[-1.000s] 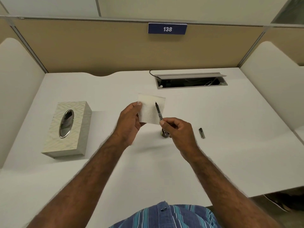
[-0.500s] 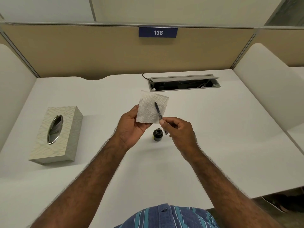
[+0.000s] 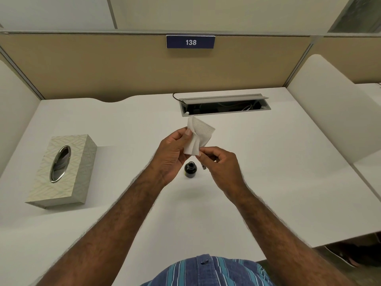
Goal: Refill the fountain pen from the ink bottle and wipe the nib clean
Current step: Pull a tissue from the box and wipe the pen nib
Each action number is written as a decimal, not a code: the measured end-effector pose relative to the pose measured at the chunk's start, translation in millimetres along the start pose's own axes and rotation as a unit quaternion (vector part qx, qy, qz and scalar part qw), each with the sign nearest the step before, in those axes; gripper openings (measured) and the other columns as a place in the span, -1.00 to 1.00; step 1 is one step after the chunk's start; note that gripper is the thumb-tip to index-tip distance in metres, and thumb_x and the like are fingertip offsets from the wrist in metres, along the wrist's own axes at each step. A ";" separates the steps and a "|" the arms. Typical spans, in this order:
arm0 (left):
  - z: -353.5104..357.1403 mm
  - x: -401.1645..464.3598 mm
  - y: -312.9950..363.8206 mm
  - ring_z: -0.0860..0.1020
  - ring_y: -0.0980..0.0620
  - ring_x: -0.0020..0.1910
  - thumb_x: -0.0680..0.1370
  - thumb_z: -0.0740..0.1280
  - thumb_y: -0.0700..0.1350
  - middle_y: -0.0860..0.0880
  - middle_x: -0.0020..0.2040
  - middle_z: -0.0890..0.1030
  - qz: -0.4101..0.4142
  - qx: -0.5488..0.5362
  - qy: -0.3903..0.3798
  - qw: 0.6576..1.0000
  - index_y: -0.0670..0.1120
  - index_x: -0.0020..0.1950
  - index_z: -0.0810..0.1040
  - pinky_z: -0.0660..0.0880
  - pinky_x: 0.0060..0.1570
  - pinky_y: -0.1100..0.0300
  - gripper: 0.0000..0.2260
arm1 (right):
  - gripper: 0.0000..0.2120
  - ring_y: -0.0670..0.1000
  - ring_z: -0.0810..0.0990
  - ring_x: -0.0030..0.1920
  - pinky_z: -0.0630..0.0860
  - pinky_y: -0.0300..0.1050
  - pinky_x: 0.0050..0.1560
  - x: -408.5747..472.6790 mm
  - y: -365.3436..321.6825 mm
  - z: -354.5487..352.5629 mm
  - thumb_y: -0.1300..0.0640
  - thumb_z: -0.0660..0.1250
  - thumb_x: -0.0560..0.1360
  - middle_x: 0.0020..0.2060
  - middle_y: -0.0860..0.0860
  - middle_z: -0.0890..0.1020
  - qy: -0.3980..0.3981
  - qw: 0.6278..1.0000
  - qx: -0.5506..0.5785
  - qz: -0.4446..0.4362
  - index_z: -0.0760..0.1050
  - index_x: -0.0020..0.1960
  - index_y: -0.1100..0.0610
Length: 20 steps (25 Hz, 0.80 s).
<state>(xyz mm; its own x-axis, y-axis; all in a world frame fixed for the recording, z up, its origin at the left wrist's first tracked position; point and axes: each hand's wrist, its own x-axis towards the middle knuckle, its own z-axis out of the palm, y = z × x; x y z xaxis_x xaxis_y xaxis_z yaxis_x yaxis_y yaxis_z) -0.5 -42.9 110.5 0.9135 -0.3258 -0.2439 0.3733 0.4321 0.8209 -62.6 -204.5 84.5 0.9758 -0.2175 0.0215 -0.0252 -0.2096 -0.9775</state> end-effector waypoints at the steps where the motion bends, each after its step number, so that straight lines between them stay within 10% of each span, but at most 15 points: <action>1: 2.3 0.5 0.1 0.67 -0.04 0.15 0.68 0.34 -0.09 -0.07 0.14 0.74 0.002 0.001 0.005 1.000 -0.12 0.25 0.67 0.67 0.04 0.10 -0.80 | -0.83 -0.17 0.61 -0.25 0.47 -0.42 -0.18 -0.1 -0.2 -1.2 0.05 0.56 0.57 -0.30 -0.21 0.71 0.000 1.000 -0.001 -0.005 0.77 0.11 0.09; 20: 8.4 6.6 -5.3 0.73 0.03 -0.03 0.69 0.30 -0.15 -0.04 0.01 0.76 0.031 -0.023 0.039 0.998 -0.15 0.20 0.66 0.65 -0.12 0.17 -0.82 | -0.88 -0.15 0.63 -0.22 0.54 -0.26 -0.11 -5.7 0.6 -2.3 0.04 0.53 0.59 -0.21 -0.22 0.73 -0.008 1.000 -0.007 -0.015 0.78 0.08 0.04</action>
<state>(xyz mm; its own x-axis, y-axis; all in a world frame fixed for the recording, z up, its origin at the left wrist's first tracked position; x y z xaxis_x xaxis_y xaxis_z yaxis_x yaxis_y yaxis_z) 2.2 -54.5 108.8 0.9442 -0.2309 -0.2350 0.3213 0.4881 0.8115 -68.7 -205.6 84.3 0.9794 -0.1961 0.0477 0.0016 -0.2289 -0.9735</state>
